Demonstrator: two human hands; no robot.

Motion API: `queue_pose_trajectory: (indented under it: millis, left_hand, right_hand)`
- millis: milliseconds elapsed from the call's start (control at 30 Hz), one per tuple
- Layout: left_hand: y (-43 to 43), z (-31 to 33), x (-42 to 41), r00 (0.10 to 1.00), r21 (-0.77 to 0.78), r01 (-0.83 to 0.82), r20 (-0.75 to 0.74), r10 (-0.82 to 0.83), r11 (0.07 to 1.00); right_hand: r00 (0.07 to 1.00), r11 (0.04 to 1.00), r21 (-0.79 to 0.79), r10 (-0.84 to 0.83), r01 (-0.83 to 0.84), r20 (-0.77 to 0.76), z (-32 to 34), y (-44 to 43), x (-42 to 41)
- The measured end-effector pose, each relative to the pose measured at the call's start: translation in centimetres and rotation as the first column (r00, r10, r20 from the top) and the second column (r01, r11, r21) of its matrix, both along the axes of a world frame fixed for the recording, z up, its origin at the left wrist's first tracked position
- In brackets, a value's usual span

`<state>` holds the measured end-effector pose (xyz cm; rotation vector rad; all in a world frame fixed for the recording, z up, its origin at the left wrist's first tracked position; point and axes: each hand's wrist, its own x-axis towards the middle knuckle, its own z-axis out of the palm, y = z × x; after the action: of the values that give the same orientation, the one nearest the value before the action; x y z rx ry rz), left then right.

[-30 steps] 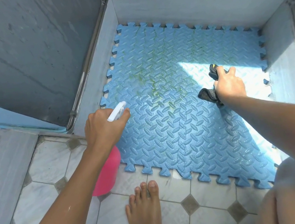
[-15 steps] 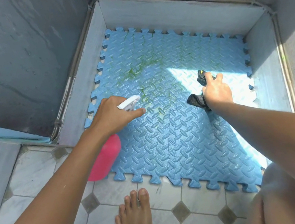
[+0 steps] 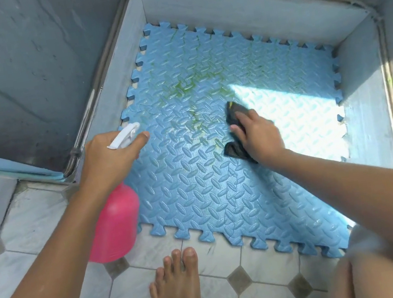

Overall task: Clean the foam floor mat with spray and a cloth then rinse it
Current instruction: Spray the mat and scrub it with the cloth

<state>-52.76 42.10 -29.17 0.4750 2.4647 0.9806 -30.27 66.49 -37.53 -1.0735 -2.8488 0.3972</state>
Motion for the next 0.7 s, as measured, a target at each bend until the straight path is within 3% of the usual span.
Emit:
queue_pose_trajectory:
  millis: [67, 133, 233, 267, 333, 400, 467, 500, 533, 600, 667, 700]
  left_hand:
    - [-0.3, 0.3, -0.4, 0.999, 0.024, -0.039, 0.029, 0.038, 0.999]
    - [-0.4, 0.5, -0.7, 0.996, 0.062, -0.062, 0.063, 0.058, 0.996]
    - [-0.6, 0.4, -0.7, 0.999, 0.078, -0.030, 0.033, 0.028, 0.997]
    - [-0.6, 0.3, -0.6, 0.999, 0.076, -0.027, 0.036, 0.024, 0.997]
    - [-0.6, 0.3, -1.1, 0.999, 0.076, -0.032, 0.039, 0.029, 0.997]
    - [-0.4, 0.2, -1.5, 0.999, 0.055, 0.000, 0.052, -0.003, 0.999]
    - [-1.1, 0.0, -0.2, 0.999, 0.056, 0.034, 0.028, -0.036, 0.998]
    - [-1.2, 0.0, -0.2, 0.999, 0.056, 0.039, 0.034, -0.041, 0.998]
    - [-0.7, 0.6, -0.7, 0.999, 0.061, 0.020, 0.025, -0.021, 0.998]
    - [-0.1, 1.1, -1.8, 0.998, 0.098, 0.030, 0.047, -0.035, 0.995]
    - [-0.9, -0.8, -1.6, 0.999, 0.062, 0.044, -0.001, -0.044, 0.997]
    - [-2.9, -2.9, -0.6, 0.995, -0.018, -0.044, -0.087, 0.042, 0.999]
  right_hand:
    - [0.957, 0.955, -0.054, 0.289, -0.290, -0.028, 0.1, -5.7, -1.2]
    - [0.829, 0.828, -0.046, 0.557, -0.559, -0.050, -0.4, -10.4, -1.2]
    - [0.701, 0.702, -0.010, 0.709, -0.712, -0.079, -0.9, -9.9, -1.5]
    - [0.716, 0.718, 0.006, 0.694, -0.696, -0.078, -0.9, -8.0, -2.0]
    - [0.834, 0.837, 0.054, 0.547, -0.544, -0.073, -0.8, -2.9, -3.6]
    - [0.971, 0.972, 0.089, 0.226, -0.219, -0.080, -0.9, 2.5, -5.1]
    - [0.989, 0.992, 0.040, -0.115, 0.119, -0.093, -1.0, 5.1, -6.5]
    - [0.975, 0.979, 0.027, -0.200, 0.203, -0.097, -1.1, 4.9, -7.3]
    - [0.970, 0.975, 0.021, -0.220, 0.223, -0.105, -1.1, 3.9, -8.0]
    - [0.986, 0.995, 0.012, -0.096, 0.099, -0.136, -1.0, 0.2, -8.6]
    - [0.970, 0.983, -0.012, 0.178, -0.182, -0.168, -1.0, -4.6, -7.6]
    - [0.926, 0.940, -0.024, 0.332, -0.341, -0.179, -0.9, -6.8, -6.5]
